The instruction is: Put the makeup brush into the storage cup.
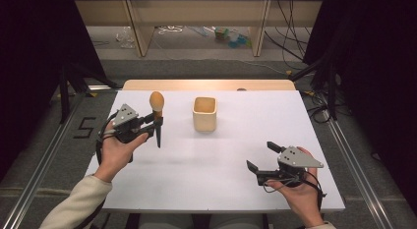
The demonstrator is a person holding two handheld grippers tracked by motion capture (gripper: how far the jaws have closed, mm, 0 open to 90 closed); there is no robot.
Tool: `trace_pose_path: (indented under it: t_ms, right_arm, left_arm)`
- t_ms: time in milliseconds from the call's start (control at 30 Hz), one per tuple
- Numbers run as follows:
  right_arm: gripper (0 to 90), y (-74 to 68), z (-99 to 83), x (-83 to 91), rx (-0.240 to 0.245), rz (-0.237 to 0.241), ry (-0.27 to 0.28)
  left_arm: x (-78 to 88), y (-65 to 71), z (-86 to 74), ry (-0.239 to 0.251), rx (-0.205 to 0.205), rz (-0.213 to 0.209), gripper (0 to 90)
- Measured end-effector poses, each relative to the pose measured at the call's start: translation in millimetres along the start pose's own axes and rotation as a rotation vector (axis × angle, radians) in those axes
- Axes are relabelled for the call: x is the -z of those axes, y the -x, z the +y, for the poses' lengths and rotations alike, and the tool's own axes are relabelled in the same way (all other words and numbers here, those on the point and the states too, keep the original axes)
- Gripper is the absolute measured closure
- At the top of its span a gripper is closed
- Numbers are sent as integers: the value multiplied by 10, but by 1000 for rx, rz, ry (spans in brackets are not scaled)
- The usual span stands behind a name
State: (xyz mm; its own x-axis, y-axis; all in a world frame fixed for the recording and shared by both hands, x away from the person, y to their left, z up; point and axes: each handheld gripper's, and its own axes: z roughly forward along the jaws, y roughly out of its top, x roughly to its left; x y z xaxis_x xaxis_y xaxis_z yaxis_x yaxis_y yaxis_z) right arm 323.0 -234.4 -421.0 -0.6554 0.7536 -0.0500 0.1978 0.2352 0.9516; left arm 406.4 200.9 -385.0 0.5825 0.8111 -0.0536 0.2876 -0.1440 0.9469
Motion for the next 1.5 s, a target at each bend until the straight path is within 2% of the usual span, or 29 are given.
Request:
trace_pose_path:
  t_ms: [100, 267, 533, 633, 700, 833, 967, 1200, 1233, 1267, 1500]
  right_arm:
    - [99, -6, 1, 5, -6, 3, -7]
    - [99, -8, -1, -7, 15, -14, -2]
    - [92, -2, 3, -3, 10, -6, -3]
    - [92, 2, 5, 2, 8, -10, -7]
    - [92, -10, 3, 1, -12, -6, -7]
    - [92, 1, 4, -3, -1, -11, 4]
    - [93, 8, 4, -6, 10, -19, 9]
    - [93, 2, 17, 18, -7, -12, -22]
    - [93, 3, 19, 16, -5, -14, -21]
    - [93, 10, 12, -13, 9, -25, 16]
    - [96, 10, 17, -22, 14, -25, 24]
  left_arm:
    - [-5, 15, 0, 11, -5, -5, 660]
    - [-18, 33, -6, 22, -1, -13, 660]
    - [-10, 66, 7, 71, -16, -32, 660]
    - [-8, 82, 15, 83, -12, -36, 660]
    - [-6, 86, 18, 91, -7, -41, 660]
    - [-5, 97, 22, 105, 15, -47, 660]
    - [-6, 119, 33, 123, 14, -53, 660]
    - [-17, 168, 57, 145, 9, -64, 660]
    - [-21, 177, 61, 148, 8, -68, 660]
    - [-25, 190, 64, 151, 15, -69, 661]
    - [-54, 251, 68, 145, 0, -82, 660]
